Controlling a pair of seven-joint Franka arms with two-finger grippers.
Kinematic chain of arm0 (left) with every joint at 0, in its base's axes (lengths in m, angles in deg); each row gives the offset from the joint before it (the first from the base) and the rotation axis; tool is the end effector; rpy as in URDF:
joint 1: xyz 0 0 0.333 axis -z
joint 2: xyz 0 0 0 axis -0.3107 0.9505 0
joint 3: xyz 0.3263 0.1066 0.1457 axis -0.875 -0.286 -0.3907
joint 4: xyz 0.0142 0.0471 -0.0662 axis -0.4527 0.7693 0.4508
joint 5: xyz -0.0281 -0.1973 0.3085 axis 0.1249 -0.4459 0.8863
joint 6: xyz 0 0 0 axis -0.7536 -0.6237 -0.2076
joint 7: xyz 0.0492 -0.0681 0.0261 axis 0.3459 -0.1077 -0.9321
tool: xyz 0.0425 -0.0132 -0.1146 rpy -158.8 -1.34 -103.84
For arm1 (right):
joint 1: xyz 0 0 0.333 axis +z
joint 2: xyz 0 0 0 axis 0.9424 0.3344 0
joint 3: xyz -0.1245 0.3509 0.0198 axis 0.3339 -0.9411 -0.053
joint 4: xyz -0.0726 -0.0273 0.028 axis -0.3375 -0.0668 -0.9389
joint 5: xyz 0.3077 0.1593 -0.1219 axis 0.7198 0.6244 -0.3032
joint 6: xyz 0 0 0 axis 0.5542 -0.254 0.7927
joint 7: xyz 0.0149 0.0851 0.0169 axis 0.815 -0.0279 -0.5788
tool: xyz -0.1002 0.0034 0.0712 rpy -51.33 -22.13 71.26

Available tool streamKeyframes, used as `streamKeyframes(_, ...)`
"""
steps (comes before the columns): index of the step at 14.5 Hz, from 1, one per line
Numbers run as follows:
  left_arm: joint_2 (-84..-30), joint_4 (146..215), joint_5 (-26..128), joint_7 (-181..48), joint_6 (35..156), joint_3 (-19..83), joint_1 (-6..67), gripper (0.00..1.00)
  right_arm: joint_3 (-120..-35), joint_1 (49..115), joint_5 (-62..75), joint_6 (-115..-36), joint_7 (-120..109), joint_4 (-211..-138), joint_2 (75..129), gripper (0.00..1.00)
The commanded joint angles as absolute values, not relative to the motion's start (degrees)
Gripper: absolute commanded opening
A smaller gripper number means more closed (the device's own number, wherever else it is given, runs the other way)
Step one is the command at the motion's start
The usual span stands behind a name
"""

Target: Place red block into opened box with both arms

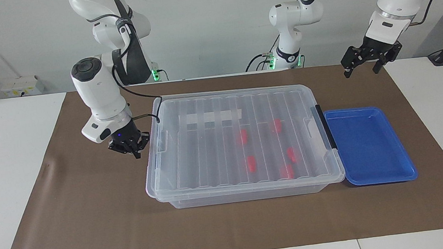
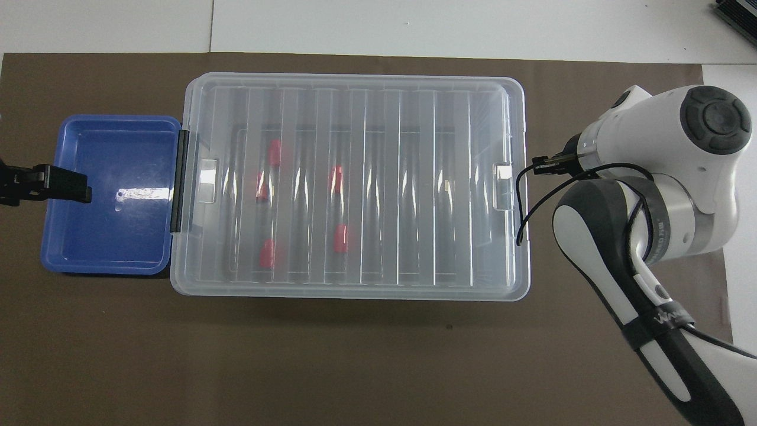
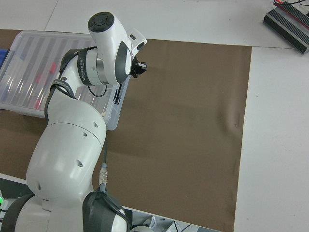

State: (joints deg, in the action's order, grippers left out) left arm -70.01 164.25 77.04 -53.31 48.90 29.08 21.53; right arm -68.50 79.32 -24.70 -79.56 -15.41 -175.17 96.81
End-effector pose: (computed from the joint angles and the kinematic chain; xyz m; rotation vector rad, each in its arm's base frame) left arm 0.5110 -0.0275 0.6687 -3.1342 0.0334 -0.0336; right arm 0.6027 0.0771 0.5026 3.1230 0.1692 0.1946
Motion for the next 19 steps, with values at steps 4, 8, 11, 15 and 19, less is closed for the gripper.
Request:
streamKeyframes(4,-71.58,166.04,76.22,-53.45,50.20,28.18,22.41,1.00,-68.52,75.74,-26.44,-66.88,-14.28,-169.90,92.15,0.00)
streamKeyframes(8,-71.58,166.04,76.22,-53.45,50.11,28.27,22.41,1.00,-68.43,72.93,-25.56,-58.79,-14.72,-167.78,86.71,1.00)
streamKeyframes(11,-71.58,166.04,76.22,-53.45,50.11,28.27,22.41,1.00,-68.43,72.66,-25.64,-50.80,-20.77,-163.66,85.90,1.00)
streamKeyframes(15,-71.66,166.04,76.22,-53.45,50.02,28.27,22.41,1.00,-68.34,71.44,-22.76,-45.68,-21.85,-161.37,85.90,1.00)
streamKeyframes(19,-71.66,166.12,76.22,-53.45,50.02,28.27,22.41,1.00,-68.60,71.34,-23.45,-46.55,-21.23,-161.80,85.82,1.00)
